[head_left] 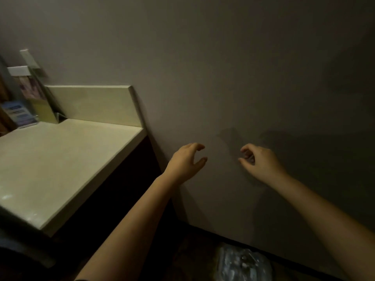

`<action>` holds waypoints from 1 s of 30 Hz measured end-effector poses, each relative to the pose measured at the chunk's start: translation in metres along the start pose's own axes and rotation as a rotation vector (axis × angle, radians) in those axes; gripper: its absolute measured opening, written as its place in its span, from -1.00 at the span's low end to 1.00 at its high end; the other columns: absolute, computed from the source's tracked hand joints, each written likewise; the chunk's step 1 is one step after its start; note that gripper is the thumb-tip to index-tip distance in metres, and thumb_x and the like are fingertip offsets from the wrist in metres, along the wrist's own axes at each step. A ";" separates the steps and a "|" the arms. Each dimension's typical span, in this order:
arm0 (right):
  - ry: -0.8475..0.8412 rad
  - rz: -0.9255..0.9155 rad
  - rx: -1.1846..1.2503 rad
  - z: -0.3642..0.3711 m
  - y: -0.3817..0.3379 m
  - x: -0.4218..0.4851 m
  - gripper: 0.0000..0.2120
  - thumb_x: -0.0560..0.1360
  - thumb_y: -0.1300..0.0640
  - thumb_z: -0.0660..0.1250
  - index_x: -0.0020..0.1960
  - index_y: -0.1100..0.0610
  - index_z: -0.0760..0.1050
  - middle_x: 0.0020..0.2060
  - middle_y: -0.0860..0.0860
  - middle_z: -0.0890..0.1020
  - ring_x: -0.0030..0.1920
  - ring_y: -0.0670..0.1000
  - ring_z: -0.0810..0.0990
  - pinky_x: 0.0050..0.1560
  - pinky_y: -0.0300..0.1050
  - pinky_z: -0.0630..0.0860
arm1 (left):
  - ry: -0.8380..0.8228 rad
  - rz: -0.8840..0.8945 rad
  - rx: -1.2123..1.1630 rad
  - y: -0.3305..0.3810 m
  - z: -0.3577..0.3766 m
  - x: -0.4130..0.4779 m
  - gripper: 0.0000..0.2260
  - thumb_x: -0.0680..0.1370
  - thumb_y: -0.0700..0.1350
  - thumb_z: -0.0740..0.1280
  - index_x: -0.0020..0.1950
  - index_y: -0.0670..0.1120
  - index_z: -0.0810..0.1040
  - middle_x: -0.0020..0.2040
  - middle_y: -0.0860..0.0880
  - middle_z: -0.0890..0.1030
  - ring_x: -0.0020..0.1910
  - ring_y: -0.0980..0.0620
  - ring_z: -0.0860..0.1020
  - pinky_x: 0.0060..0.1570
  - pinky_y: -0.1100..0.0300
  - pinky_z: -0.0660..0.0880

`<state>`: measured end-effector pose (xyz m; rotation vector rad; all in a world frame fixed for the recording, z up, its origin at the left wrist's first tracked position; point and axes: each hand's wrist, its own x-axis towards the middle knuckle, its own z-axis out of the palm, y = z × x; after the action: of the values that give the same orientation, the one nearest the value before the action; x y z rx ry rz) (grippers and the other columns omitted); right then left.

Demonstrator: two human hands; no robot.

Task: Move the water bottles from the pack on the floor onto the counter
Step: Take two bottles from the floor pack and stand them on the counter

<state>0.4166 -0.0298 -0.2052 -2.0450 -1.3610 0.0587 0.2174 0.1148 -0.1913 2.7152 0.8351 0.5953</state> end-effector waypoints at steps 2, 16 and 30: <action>0.017 0.061 -0.029 -0.016 0.016 -0.011 -0.80 0.44 0.10 0.43 0.04 0.09 0.53 -0.18 -0.03 0.58 -0.13 0.06 0.60 -0.06 0.03 0.56 | -0.023 0.046 -0.032 0.017 0.017 0.011 -0.62 0.54 0.10 0.29 0.32 0.02 0.42 0.25 0.04 0.52 0.20 0.08 0.49 0.08 0.28 0.36; 0.060 0.378 -0.166 -0.051 0.097 -0.098 -0.75 0.45 0.02 0.41 0.09 0.03 0.52 -0.16 -0.07 0.59 -0.15 0.01 0.58 -0.08 -0.02 0.55 | -0.252 0.171 -0.256 0.087 0.111 0.019 -0.69 0.55 0.00 0.32 0.27 -0.01 0.47 0.12 0.03 0.59 0.03 0.09 0.55 0.04 0.11 0.53; -0.199 0.564 -0.134 0.059 0.116 -0.143 -0.71 0.51 -0.05 0.33 0.21 -0.02 0.45 -0.09 -0.11 0.56 -0.15 -0.08 0.54 -0.17 -0.10 0.54 | -0.461 0.034 -0.262 0.023 0.193 -0.036 -0.71 0.56 -0.01 0.31 0.26 -0.05 0.50 0.11 -0.02 0.59 0.05 0.04 0.54 -0.02 0.19 0.47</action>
<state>0.4221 -0.1461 -0.3594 -2.5353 -0.8729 0.4356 0.2876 0.0550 -0.3666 2.4773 0.5483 0.0633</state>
